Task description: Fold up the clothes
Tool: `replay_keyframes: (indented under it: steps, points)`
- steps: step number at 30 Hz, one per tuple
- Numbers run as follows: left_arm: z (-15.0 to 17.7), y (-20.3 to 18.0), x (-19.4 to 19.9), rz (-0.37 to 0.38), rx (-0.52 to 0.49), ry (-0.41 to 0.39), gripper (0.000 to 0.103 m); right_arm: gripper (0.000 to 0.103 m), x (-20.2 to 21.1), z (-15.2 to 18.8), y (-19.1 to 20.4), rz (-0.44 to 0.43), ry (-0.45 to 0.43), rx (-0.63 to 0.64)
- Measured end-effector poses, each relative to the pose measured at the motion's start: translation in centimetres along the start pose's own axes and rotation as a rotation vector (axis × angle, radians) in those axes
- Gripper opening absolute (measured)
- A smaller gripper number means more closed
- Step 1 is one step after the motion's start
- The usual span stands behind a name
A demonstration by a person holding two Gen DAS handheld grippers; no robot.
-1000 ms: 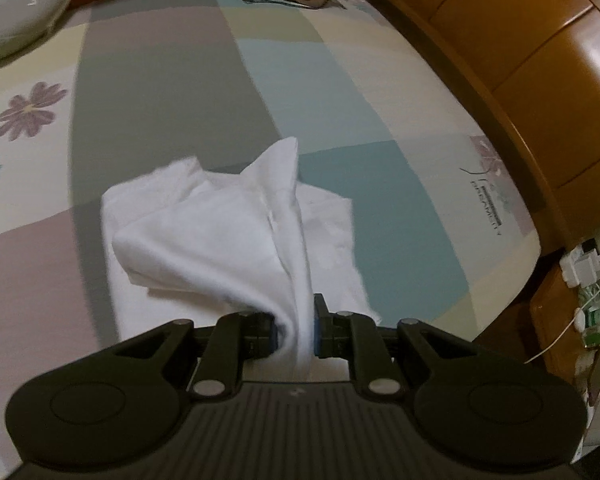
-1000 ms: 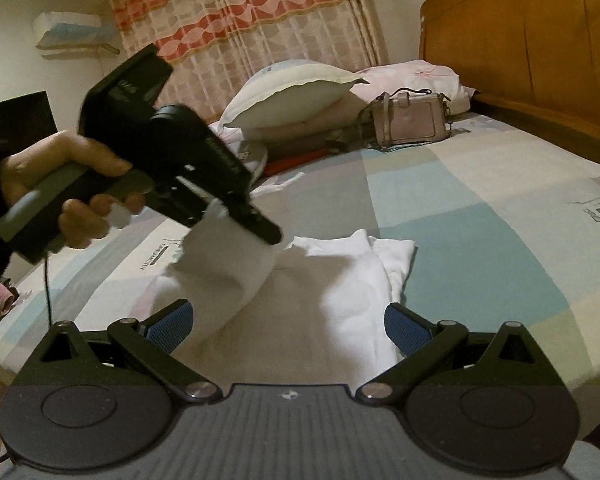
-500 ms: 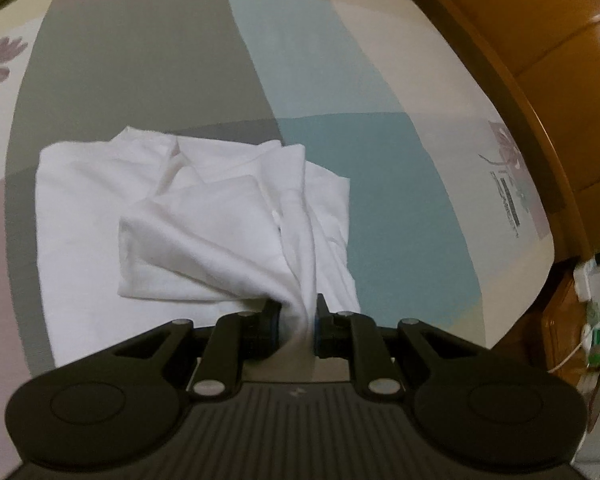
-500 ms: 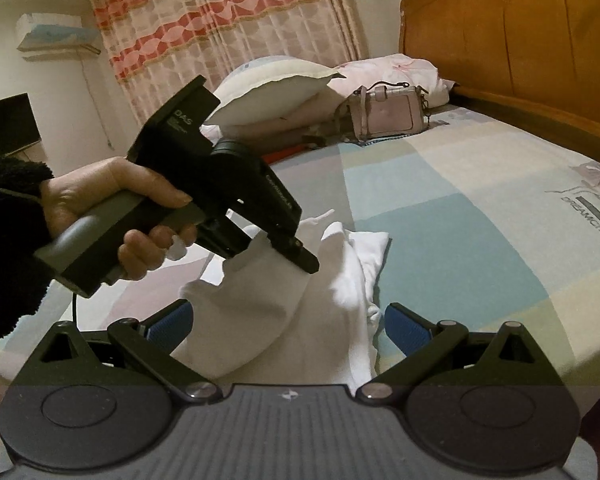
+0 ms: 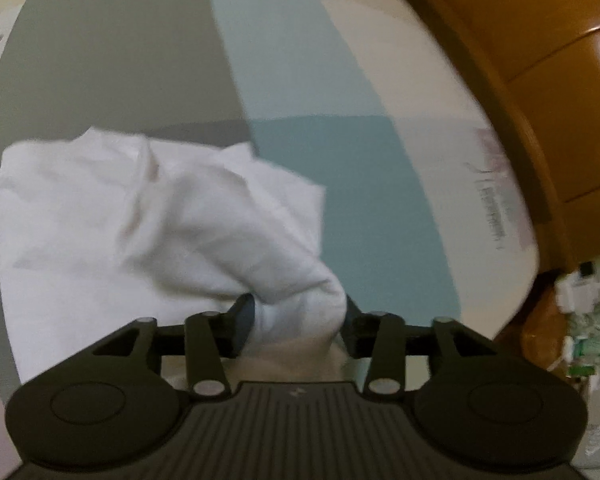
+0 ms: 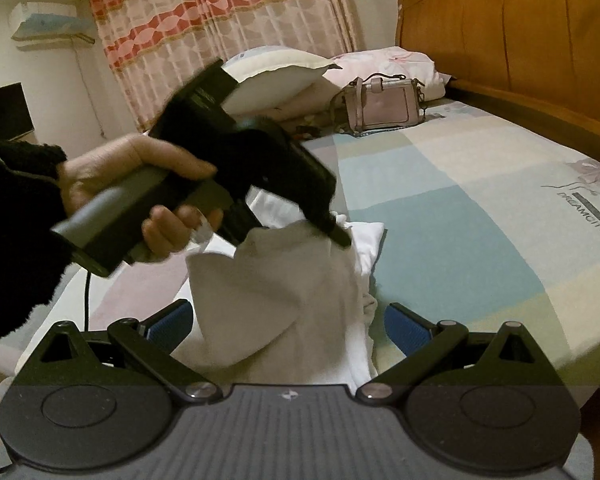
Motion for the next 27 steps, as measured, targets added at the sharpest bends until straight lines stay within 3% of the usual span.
replay_keyframes:
  steps: [3, 8, 12, 17, 22, 27]
  points:
    - [0.0, -1.6, 1.9, 0.104, -0.040, -0.013, 0.051, 0.103, 0.1, 0.1, -0.2, 0.008, 0.006, -0.005]
    - [0.9, -1.4, 4.9, 0.069, -0.193, -0.094, 0.062, 0.103, 0.8, 0.2, -0.8, 0.025, 0.005, -0.010]
    - [4.0, 1.0, 7.5, -0.035, -0.384, -0.188, 0.062, 0.103, 1.8, 0.1, -1.7, 0.041, -0.003, -0.025]
    - [10.1, 4.8, 10.0, -0.115, -0.603, -0.268, 0.069, 0.103, 2.7, 0.1, -3.2, 0.063, -0.010, -0.063]
    - [16.0, 6.1, 10.4, -0.163, -0.824, -0.288, 0.073, 0.103, 3.1, -0.1, -4.5, 0.086, -0.017, -0.094]
    - [18.1, 7.6, 7.4, -0.385, -1.031, -0.324, 0.075, 0.103, 3.3, -0.5, -4.3, 0.087, -0.024, -0.114]
Point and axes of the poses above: each gripper's, at about its wrist camera, not at the fingertips, and x roughly against the way its jaws point, y to its left, z to its underside, the point moved 9 cm from there along -x, roughly the way its jaws point, and after that the axes turned 10 degrees about x, right-handed, at the moved point
